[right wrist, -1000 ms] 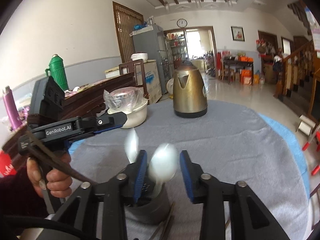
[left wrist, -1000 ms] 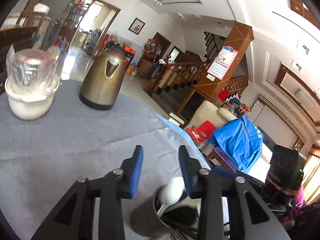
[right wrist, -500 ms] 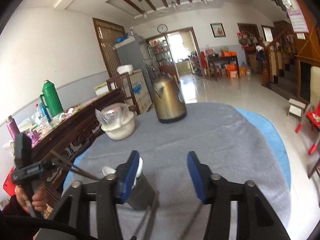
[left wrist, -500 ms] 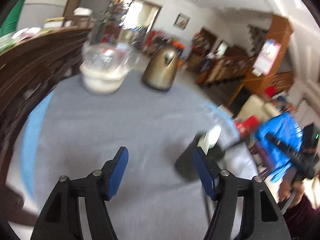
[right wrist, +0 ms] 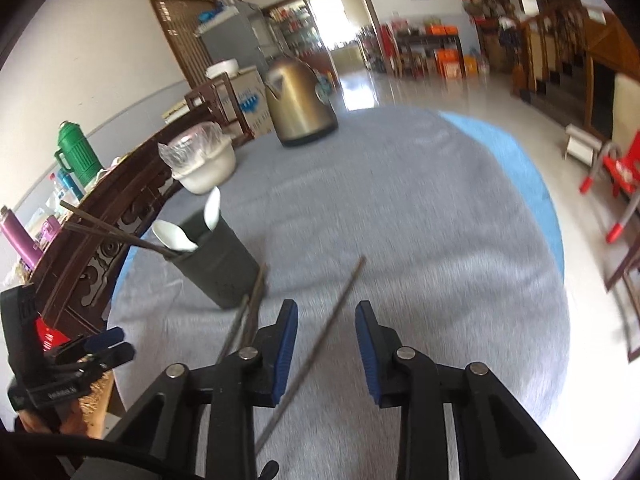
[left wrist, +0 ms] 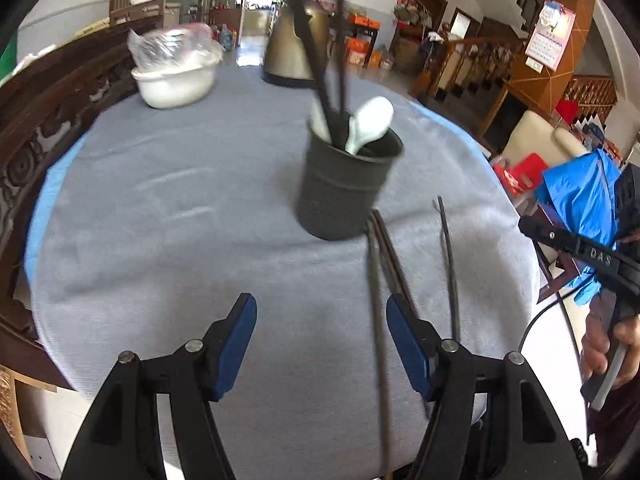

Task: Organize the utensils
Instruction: 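Grasp a brown chopstick with the right gripper while the left gripper grasps another chopstick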

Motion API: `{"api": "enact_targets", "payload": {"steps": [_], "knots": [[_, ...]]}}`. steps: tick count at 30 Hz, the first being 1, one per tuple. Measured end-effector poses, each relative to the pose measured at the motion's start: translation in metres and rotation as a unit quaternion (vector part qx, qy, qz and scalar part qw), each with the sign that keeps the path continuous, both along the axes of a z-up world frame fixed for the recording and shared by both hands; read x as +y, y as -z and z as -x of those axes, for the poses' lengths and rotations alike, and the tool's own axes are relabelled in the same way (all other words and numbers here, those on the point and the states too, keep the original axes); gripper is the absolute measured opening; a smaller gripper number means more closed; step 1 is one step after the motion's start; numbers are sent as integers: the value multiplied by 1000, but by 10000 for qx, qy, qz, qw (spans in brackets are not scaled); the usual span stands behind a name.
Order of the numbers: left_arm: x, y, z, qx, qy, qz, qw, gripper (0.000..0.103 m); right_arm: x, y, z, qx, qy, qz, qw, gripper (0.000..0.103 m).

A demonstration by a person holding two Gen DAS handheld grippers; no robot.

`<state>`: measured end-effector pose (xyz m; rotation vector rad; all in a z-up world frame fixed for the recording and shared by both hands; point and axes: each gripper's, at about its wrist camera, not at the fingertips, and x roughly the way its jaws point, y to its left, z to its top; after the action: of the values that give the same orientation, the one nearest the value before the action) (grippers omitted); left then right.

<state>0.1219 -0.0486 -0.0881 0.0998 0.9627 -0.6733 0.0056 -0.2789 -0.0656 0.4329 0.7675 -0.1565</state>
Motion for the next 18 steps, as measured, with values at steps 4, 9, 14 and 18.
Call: {"api": "enact_targets", "payload": {"steps": [4, 9, 14, 18], "knots": [[-20, 14, -7, 308, 8, -29, 9995, 68, -2, 13, 6, 114, -14, -101, 9999, 30], [-45, 32, -20, 525, -31, -327, 9981, 66, -14, 28, 3, 197, 91, -491, 9986, 28], [-61, 41, -24, 582, 48, -483, 9971, 59, -27, 30, -23, 250, 124, -694, 9972, 27], [-60, 49, -30, 694, -18, -474, 9965, 46, -35, 33, -56, 280, 137, -848, 9959, 26]]}}
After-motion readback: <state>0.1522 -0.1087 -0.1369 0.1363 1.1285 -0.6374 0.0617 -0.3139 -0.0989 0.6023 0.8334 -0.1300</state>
